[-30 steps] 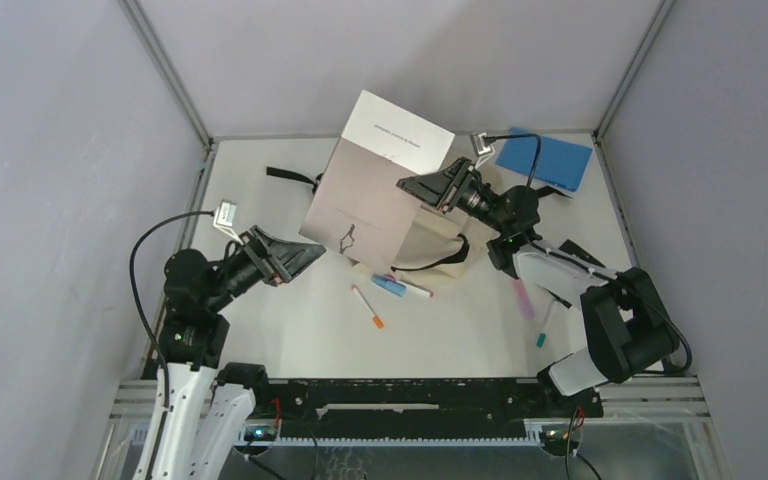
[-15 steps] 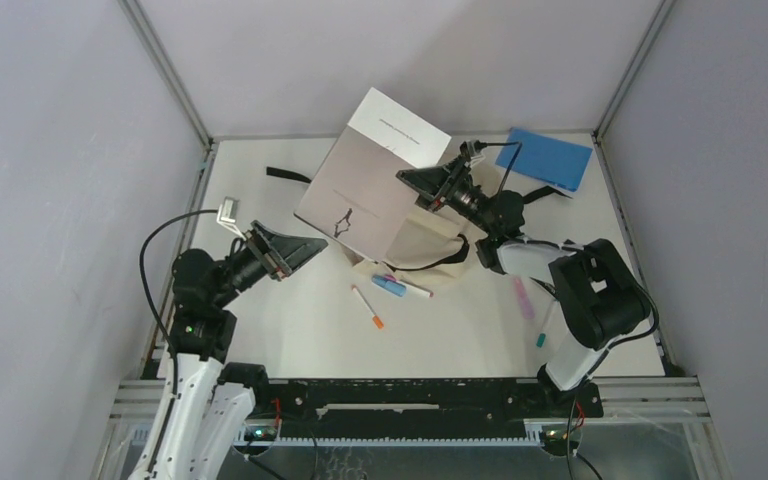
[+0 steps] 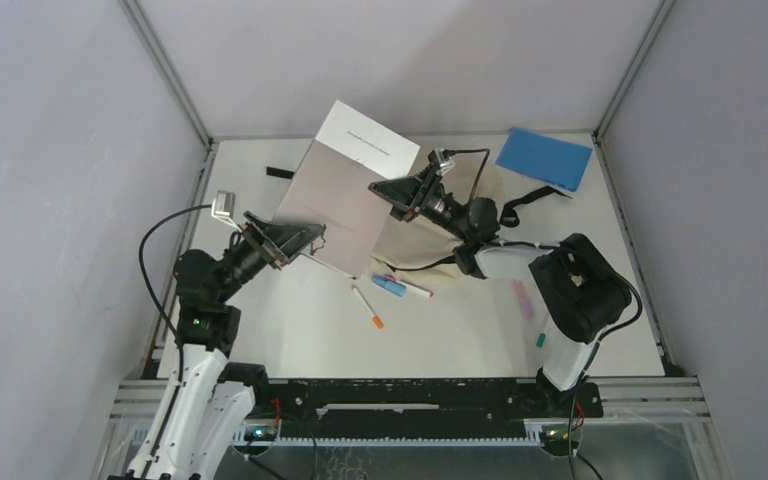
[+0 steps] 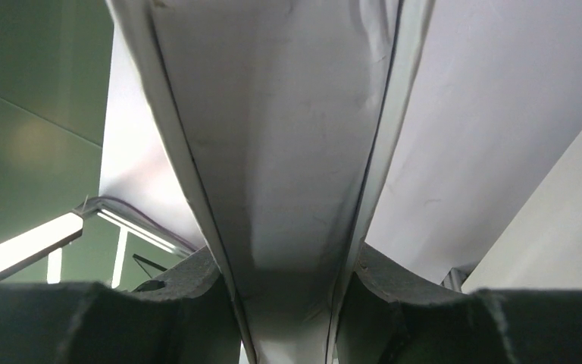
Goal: Pack the student bag
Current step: Pick up the book from the center of the board.
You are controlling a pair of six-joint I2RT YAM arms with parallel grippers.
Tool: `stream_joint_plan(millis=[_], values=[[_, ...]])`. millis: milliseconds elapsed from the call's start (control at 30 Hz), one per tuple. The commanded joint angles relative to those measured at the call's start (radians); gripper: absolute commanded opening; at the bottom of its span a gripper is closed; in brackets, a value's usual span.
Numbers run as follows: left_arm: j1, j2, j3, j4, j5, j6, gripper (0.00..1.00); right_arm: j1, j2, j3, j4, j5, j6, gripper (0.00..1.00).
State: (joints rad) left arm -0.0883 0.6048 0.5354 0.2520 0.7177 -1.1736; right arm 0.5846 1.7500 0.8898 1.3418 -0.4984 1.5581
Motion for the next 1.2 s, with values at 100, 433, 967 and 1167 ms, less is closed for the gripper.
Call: stream_joint_plan(millis=[100, 433, 967, 1167], values=[[0.005, -0.008, -0.015, 0.094, -0.094, -0.056, 0.73, 0.076, 0.006, 0.029, 0.11, 0.151, 0.04, 0.28], [0.005, -0.032, 0.017, -0.07, -0.212, -0.019, 0.09, 0.132, 0.006, 0.003, 0.055, 0.234, 0.0, 0.61], [0.085, 0.065, 0.252, -0.6, -0.138, 0.173, 0.0, 0.116, -0.478, 0.119, -1.543, 0.685, -1.327, 0.89], [0.133, 0.109, 0.273, -0.746, -0.214, 0.232, 0.0, 0.253, -0.387, 0.118, -1.54, 0.708, -1.702, 0.85]])
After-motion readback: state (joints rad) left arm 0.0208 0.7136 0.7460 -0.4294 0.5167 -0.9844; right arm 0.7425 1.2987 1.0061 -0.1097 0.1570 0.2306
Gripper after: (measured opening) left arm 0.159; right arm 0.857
